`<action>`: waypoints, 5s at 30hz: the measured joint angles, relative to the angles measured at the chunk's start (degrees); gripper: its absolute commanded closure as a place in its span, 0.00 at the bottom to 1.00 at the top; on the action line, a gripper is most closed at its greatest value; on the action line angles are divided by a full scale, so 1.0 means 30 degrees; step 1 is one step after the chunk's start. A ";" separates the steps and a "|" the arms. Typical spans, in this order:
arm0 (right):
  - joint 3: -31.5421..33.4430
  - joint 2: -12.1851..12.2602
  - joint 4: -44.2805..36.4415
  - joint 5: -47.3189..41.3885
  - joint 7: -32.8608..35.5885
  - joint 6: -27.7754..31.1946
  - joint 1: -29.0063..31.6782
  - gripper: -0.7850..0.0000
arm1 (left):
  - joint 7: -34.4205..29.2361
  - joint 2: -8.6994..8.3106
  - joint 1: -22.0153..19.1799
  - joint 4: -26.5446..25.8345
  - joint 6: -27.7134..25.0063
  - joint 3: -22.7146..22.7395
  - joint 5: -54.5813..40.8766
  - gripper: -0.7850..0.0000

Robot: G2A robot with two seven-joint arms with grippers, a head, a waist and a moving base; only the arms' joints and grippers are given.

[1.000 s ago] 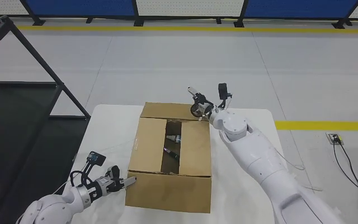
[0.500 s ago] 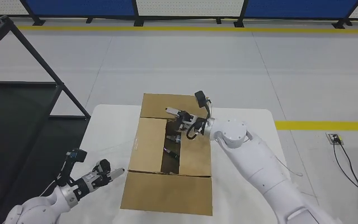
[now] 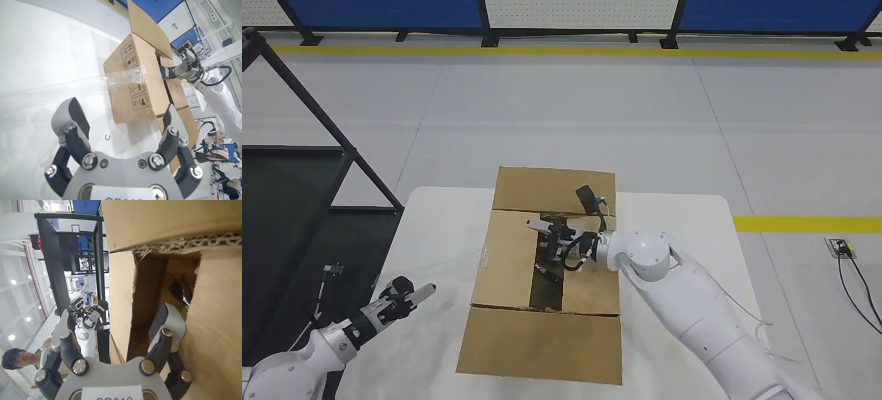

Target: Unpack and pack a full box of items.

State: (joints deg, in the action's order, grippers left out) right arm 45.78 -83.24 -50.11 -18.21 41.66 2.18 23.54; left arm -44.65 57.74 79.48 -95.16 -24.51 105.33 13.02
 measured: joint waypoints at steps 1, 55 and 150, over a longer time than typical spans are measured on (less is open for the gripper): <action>-0.0024 -0.0078 0.0145 -0.0206 0.0088 0.0096 -0.0037 0.00 | 0.0036 -0.0014 -0.0003 0.0027 0.0004 -0.0001 0.0011 0.00; -0.1172 -0.3404 0.1057 -0.4141 -0.1504 0.3088 -0.1379 0.00 | 0.2059 -0.0513 0.0976 0.0542 0.0694 0.0429 0.0318 0.00; 0.1785 -0.6614 0.6458 -0.1303 -0.1776 0.9440 -0.2358 0.00 | 0.3003 -0.0839 -0.0481 0.2614 0.3598 -0.1759 0.3212 0.00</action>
State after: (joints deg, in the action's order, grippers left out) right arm 51.13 -103.08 -30.73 -22.12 36.34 30.50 16.47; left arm -35.64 55.22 78.03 -87.32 -13.71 100.06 22.65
